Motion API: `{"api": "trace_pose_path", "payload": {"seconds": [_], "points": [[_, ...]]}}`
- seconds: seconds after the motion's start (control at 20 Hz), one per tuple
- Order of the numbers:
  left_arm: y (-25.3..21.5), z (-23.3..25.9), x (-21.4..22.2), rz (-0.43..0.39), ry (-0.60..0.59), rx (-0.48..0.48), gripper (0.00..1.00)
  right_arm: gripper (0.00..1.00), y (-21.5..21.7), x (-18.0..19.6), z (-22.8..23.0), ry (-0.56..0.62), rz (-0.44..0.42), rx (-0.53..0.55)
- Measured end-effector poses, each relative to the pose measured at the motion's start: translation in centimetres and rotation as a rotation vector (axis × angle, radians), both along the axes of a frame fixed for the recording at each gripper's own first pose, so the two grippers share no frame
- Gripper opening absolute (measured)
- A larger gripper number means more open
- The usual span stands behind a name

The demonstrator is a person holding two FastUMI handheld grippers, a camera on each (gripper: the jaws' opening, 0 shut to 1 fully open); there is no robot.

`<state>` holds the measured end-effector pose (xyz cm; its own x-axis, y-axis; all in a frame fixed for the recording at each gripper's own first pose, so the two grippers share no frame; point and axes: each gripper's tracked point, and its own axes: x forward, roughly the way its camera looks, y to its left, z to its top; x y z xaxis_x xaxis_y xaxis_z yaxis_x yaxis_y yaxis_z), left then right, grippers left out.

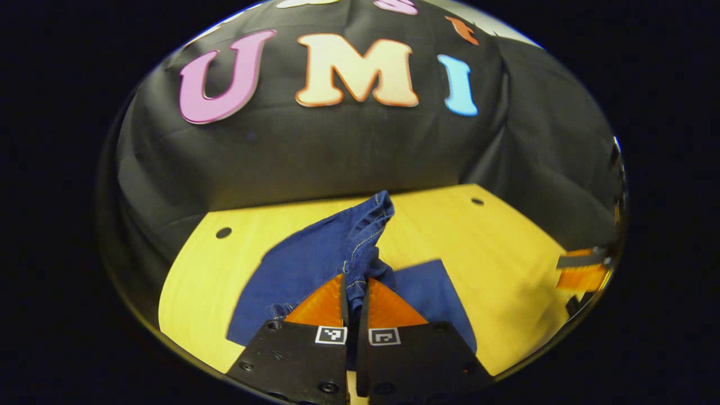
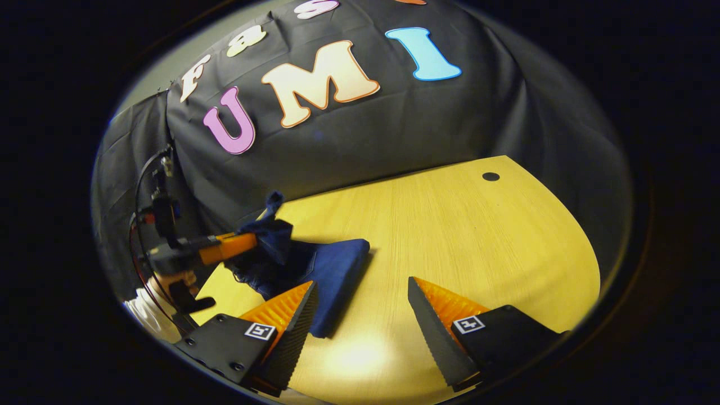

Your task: Grasp the waist and the cuffs of the jeans and fold them to make the two legs overlap; first hold the waist and fold one-third of the jeans toward the cuffs, then hold the cuffs and fold the remaining one-third in the same direction to finish folding.

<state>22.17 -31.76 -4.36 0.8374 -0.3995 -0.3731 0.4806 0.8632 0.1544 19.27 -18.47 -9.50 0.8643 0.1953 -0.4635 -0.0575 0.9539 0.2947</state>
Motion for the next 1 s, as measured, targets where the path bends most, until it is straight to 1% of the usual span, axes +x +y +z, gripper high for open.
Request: {"api": "trace_pose_path", "payload": {"seconds": [0.1, 0.2, 0.25, 0.3, 0.35, 0.4, 0.5, 0.6, 0.75, 0.9, 1.0], "points": [[-0.5, -4.0, -0.5, 0.018, 0.008, 0.1, 0.0, 0.98, -0.1, -0.4, -0.3, 0.005, 0.011, 0.004], [-0.6, -5.2, -0.1, 0.049, -0.021, 0.178, 0.01, 0.98, 0.0, -0.7, -0.6, 0.009, 0.021, -0.006], [-1.2, -5.6, -0.2, 0.042, -0.027, 0.189, 0.02, 0.98, 0.1, -1.0, -0.7, 0.011, 0.026, -0.005], [-1.7, -6.0, -0.8, 0.032, -0.017, 0.182, 0.09, 0.98, 0.2, -1.2, -0.8, 0.013, 0.027, 0.0], [-2.4, -6.1, -1.7, 0.008, 0.016, 0.155, 0.11, 0.98, 0.4, -1.4, -0.8, 0.017, 0.03, 0.009], [-2.9, -5.9, -2.9, 0.004, 0.042, 0.128, 0.17, 0.98, 0.6, -1.6, -0.8, 0.016, 0.031, 0.012], [-3.8, -4.1, -5.0, -0.005, 0.061, 0.034, 0.57, 0.98, 1.2, -1.8, -0.2, 0.001, 0.034, 0.019], [-2.2, -1.0, -6.9, 0.027, 0.013, -0.002, 0.97, 0.98, 1.7, -1.9, 0.7, -0.02, 0.032, 0.031], [1.4, 3.8, -8.9, 0.086, -0.079, -0.038, 0.95, 0.98, 2.5, -1.8, 2.0, -0.058, 0.027, 0.044], [6.8, 7.4, -9.3, 0.205, -0.15, -0.073, 0.95, 0.98, 3.3, -1.6, 3.1, -0.091, 0.017, 0.063], [10.1, 8.6, -9.2, 0.278, -0.175, -0.077, 0.94, 0.98, 3.7, -1.5, 4.0, -0.118, 0.011, 0.07]]}}
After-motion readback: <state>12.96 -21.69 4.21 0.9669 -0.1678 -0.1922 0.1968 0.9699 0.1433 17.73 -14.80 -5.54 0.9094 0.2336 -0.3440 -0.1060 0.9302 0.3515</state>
